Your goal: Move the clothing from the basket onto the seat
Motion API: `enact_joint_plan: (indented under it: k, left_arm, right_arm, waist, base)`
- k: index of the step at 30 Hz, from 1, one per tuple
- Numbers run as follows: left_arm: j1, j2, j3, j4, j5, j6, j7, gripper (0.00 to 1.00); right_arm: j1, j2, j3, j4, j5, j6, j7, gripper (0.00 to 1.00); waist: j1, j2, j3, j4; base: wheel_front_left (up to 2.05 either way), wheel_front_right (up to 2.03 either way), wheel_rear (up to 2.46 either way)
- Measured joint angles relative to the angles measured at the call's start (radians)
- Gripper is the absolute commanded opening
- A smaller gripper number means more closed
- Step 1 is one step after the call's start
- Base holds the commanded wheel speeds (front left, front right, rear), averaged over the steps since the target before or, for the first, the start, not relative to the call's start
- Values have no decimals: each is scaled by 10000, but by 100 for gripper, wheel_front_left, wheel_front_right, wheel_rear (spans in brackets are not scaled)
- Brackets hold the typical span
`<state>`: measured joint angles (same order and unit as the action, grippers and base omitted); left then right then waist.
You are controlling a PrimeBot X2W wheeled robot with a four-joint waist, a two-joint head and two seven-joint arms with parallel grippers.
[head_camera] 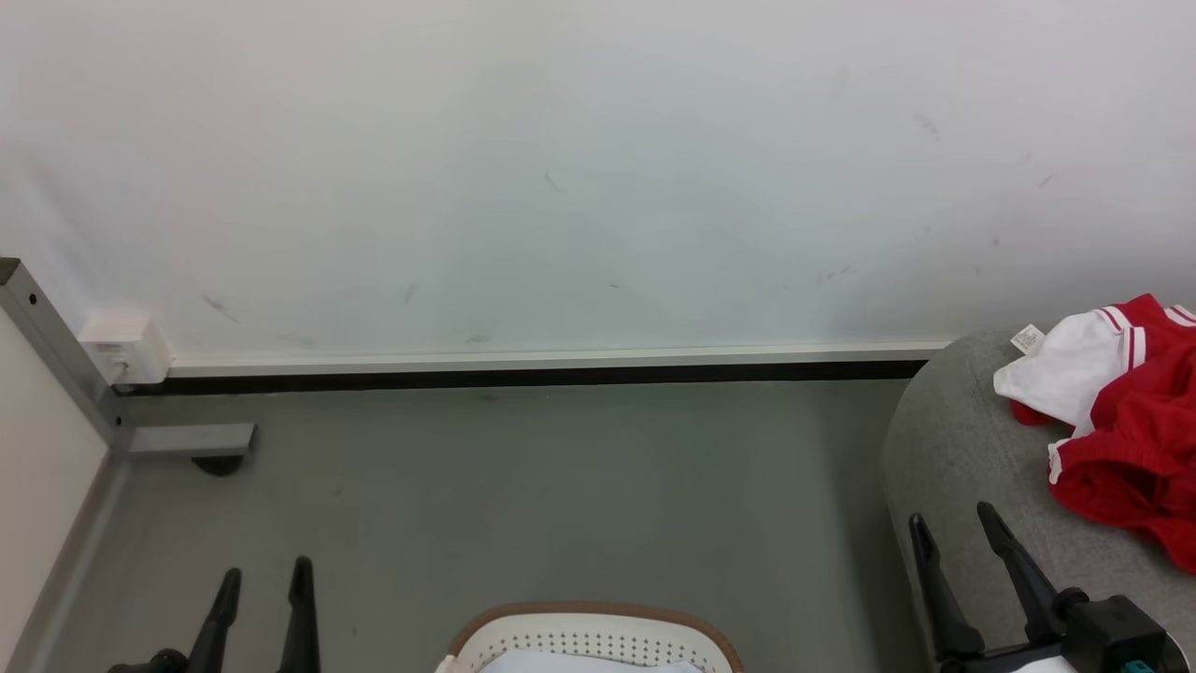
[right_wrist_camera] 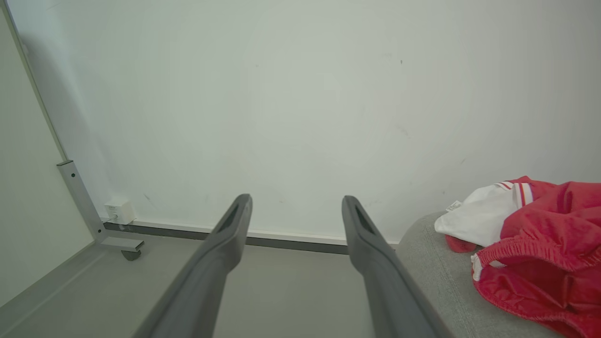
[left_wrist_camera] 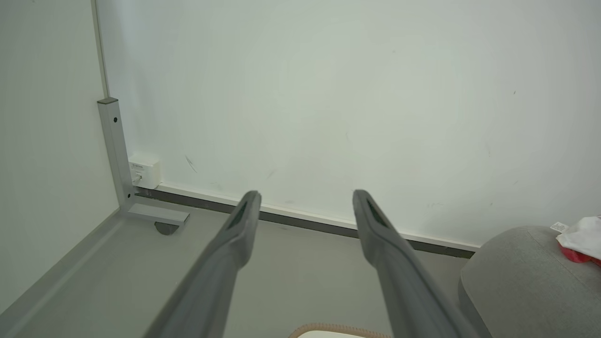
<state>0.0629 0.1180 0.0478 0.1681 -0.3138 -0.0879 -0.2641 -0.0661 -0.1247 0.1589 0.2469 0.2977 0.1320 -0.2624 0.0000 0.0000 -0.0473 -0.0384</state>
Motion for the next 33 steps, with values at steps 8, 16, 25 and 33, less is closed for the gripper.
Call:
enact_joint_plan:
  k: [8, 16, 25, 33]
  left_arm:
    - [30, -228, 155, 192, 196, -196, 2, 0]
    - [56, -355, 192, 499, -838, -199, 420, 0]
    - [-82, -382, 217, 499, -2301, -203, 790, 0]
    - [-252, -412, 259, 506, -3515, -219, 1114, 0]
  right_arm:
    - [82, 54, 163, 146, 17, 2, 15, 0]
    - [271, 100, 15, 299, 1095, 2, 305, 0]
    - [261, 163, -274, 286, 2640, 2, 692, 0]
    - [226, 226, -500, 253, 3868, 2, 1014, 0]
  waist:
    - [0, 0, 15, -68]
    - [0, 0, 41, -45]
    - [0, 0, 76, -11]
    - [0, 0, 108, 18]
  base:
    - [0, 0, 0]
    - [0, 0, 0]
    - [0, 0, 0]
    - [0, 0, 0]
